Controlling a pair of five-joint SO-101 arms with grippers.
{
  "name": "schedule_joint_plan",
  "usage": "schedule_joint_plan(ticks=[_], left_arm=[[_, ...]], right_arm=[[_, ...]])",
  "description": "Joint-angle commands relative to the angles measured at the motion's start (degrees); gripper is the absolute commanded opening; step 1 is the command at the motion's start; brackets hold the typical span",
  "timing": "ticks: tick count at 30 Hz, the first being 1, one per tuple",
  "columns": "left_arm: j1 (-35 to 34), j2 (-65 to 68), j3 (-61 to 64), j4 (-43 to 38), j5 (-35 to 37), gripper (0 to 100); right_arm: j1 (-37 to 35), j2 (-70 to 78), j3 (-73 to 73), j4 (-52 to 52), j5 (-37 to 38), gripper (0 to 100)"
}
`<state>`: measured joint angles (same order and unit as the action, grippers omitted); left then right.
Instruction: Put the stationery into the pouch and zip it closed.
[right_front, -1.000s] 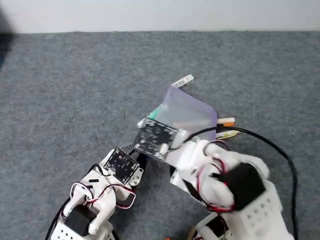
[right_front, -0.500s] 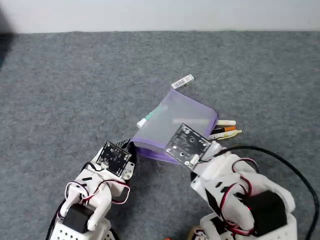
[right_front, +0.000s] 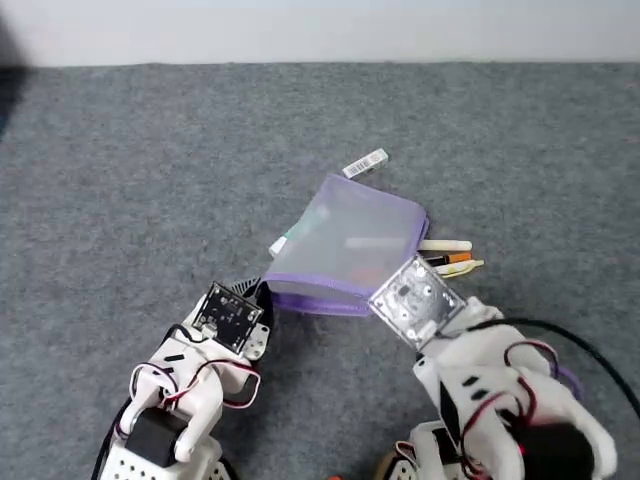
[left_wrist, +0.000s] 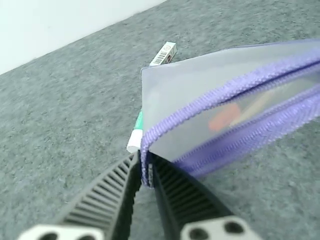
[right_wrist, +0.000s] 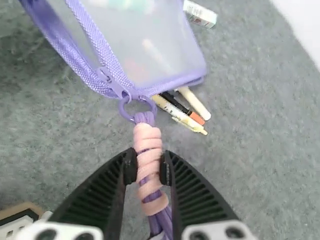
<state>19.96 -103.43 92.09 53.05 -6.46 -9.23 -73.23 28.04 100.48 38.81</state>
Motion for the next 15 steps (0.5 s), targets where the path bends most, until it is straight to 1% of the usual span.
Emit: schedule_joint_plan(ticks=[1, 3, 5, 8, 10, 12, 15], left_arm=[[1.0, -0.6, -0.4, -0.7, -0.3, 2], [1.1, -0.6, -0.2, -2.2, -0.2, 5], [0.9, -0.6, -0.2, -3.3, 0.4, 13], [1.0, -0.4, -0.2, -3.9, 5.6, 22], [1.2, -0.3, -0.1, -3.8, 7.3, 23], [1.2, -0.3, 0.4, -4.0, 7.2, 23], [1.2, -0.3, 2.1, -5.9, 7.2, 23]], right_arm=[[1.5, -0.1, -3.3, 2.0, 0.5, 0.9], [1.5, -0.3, -3.3, 2.1, 0.5, 0.9], [1.5, -0.2, -3.3, 2.1, 0.5, 0.9], [-0.4, -0.1, -3.1, 2.1, 0.5, 0.9], [-3.1, -0.2, -3.1, 2.2, 0.4, 0.9], [-5.4, -0.2, -3.1, 2.2, 0.4, 0.9], [-7.0, -0.1, -3.1, 2.2, 0.5, 0.9]])
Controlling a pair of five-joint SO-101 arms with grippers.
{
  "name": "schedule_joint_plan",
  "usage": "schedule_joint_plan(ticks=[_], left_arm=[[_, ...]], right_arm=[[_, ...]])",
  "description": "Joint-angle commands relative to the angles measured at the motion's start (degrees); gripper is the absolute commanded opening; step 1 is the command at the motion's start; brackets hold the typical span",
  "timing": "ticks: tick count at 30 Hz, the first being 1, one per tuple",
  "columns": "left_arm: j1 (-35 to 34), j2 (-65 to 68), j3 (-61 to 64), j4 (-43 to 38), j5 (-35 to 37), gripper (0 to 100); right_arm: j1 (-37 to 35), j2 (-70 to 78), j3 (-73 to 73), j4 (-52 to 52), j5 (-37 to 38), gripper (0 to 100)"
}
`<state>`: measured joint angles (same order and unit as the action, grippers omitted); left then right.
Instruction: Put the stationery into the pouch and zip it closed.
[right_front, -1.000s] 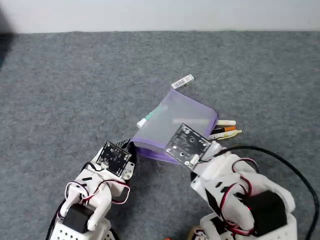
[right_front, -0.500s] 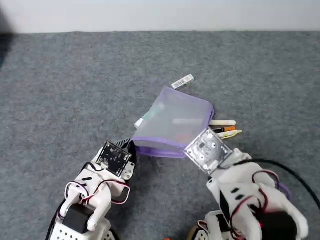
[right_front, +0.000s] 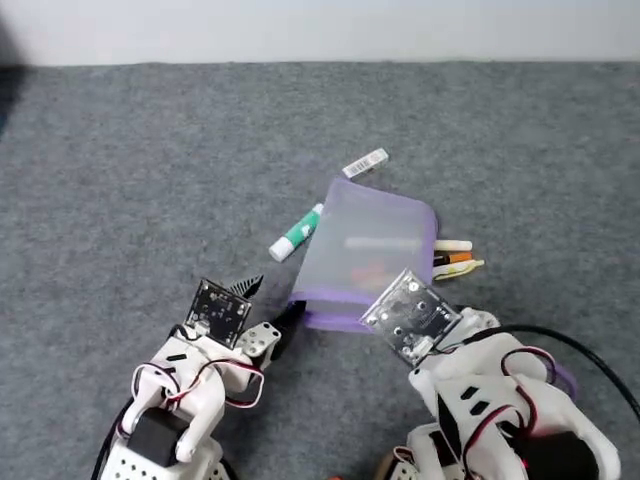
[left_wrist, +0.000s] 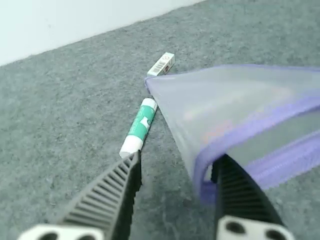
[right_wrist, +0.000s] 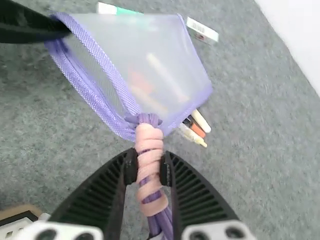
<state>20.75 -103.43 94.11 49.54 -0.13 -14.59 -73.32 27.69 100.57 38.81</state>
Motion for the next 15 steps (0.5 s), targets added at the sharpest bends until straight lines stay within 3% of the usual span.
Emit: schedule_joint_plan(ticks=[1, 6, 10, 15], left_arm=[[0.5, -0.3, 0.4, -2.8, 0.9, 23], [5.0, -0.3, 0.7, -3.1, 0.9, 22], [6.2, -0.3, 0.7, -3.4, 0.7, 14], [5.6, -0.3, 2.2, -9.1, -4.9, 7]], right_arm=[[-1.8, 0.0, -2.7, 2.0, 0.5, 0.9], [-1.8, 0.0, -2.7, 2.0, 0.6, 0.9], [-1.8, 0.0, -2.7, 2.0, 0.6, 0.9], [-1.8, 0.0, -2.7, 2.0, 2.5, 0.9]])
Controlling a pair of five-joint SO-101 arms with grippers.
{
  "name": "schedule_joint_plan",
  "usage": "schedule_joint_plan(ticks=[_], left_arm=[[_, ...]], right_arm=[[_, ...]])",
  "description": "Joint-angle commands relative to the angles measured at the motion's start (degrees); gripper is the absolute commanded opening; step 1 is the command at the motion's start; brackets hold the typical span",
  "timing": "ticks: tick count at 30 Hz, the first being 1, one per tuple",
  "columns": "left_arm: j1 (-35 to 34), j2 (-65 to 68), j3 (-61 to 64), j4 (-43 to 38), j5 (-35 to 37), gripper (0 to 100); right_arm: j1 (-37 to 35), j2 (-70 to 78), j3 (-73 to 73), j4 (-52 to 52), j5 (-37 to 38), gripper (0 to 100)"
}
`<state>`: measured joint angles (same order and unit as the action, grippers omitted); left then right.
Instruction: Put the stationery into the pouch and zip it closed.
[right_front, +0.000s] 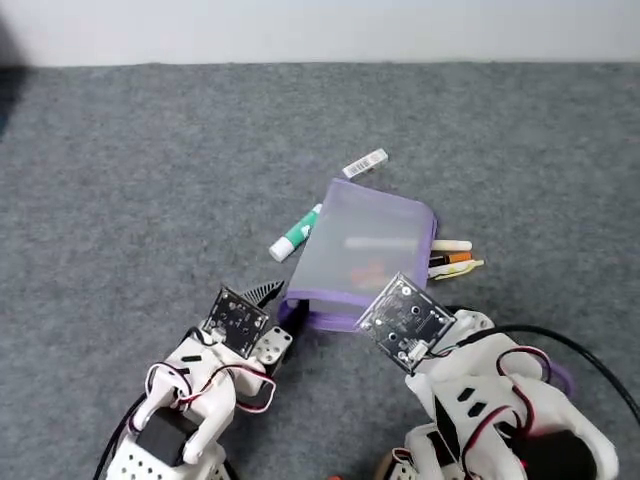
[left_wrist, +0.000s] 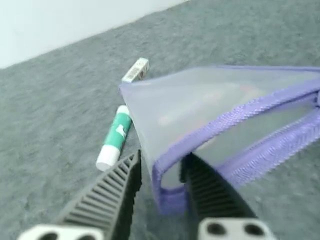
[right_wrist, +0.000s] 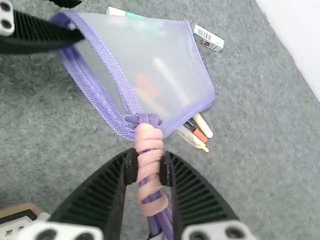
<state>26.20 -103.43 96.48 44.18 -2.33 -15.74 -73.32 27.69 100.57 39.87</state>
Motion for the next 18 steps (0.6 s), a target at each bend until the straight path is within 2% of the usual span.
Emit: schedule_joint_plan(ticks=[1, 10, 18], left_arm=[[-0.3, -0.3, 0.0, -4.6, -3.2, 6], [-1.1, -0.3, -0.3, -3.1, -3.3, 6], [-1.1, -0.3, -5.1, 5.0, -3.0, 6]], right_arm=[[-0.7, 0.0, -2.7, 2.0, 1.6, 0.9], [-0.7, 0.0, -2.7, 2.0, 1.1, 0.9], [-0.7, 0.0, -2.6, 2.1, 1.1, 0.9]])
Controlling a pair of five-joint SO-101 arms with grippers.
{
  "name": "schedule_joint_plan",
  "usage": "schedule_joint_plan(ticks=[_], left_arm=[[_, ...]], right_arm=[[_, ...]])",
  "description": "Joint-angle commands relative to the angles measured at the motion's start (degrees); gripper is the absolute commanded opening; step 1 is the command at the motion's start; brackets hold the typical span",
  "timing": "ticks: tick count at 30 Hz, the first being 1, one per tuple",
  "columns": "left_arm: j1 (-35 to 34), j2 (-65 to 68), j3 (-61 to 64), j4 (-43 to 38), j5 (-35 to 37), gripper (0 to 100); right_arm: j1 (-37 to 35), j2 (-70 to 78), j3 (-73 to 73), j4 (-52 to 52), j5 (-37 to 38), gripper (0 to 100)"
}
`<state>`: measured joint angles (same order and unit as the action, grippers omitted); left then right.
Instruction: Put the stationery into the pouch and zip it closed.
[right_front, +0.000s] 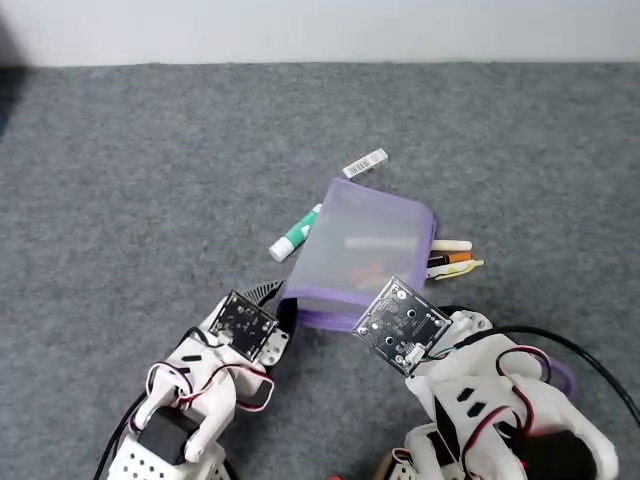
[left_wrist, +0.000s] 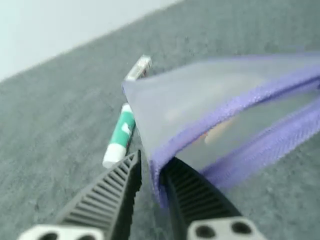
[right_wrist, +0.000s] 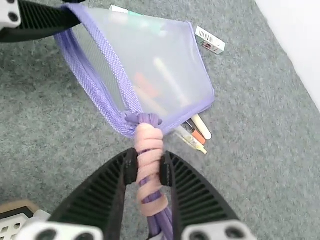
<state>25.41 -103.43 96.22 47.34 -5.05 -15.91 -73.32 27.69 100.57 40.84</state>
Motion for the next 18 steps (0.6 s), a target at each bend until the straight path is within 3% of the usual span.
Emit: schedule_joint_plan(ticks=[1, 10, 18], left_arm=[[-0.4, -0.3, -5.5, 2.6, -0.3, 6], [-0.4, 1.8, -10.7, 8.4, -0.3, 6], [0.0, 24.7, -24.0, 8.4, 3.2, 6]], right_arm=[[-0.5, 0.0, -2.6, 2.1, 0.2, 0.9], [-0.5, 0.0, -2.6, 2.1, 0.1, 0.9], [-0.5, 0.0, -2.5, 2.1, 0.1, 0.9]])
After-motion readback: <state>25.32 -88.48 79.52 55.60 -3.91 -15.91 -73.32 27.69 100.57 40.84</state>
